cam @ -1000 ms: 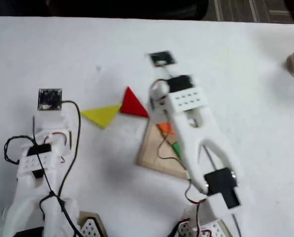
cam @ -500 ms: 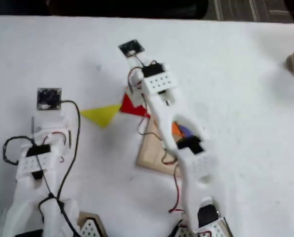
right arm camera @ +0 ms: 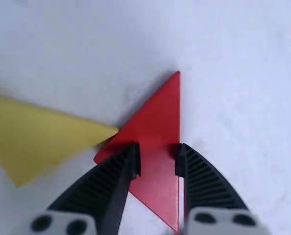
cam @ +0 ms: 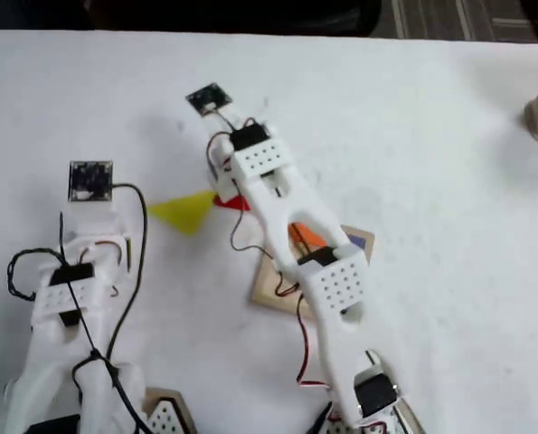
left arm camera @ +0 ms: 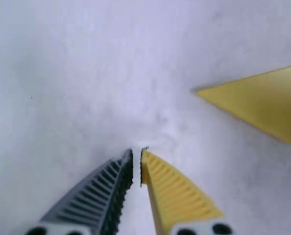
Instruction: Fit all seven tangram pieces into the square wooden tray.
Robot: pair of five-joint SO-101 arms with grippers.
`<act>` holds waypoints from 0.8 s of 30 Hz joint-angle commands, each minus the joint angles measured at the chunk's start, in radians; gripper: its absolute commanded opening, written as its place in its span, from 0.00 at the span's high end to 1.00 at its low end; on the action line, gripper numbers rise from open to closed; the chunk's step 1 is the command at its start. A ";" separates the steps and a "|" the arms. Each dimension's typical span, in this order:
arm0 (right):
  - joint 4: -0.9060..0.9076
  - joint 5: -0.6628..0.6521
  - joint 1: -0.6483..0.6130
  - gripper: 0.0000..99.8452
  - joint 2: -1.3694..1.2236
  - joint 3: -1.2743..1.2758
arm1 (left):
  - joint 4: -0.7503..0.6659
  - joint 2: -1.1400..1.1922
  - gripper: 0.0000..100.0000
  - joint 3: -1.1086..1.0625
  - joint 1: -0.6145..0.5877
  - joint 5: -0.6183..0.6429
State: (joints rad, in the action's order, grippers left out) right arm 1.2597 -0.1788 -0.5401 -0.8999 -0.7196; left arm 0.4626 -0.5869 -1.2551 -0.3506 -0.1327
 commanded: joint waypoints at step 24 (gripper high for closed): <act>0.070 -0.066 -0.176 0.89 0.335 0.496 | -0.026 -0.031 0.94 0.005 -0.013 0.009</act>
State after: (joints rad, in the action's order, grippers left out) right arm 1.4208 -0.2954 -0.6997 -0.7142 -0.3959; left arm 0.4626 -0.5869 -1.2551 -0.3537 -0.1327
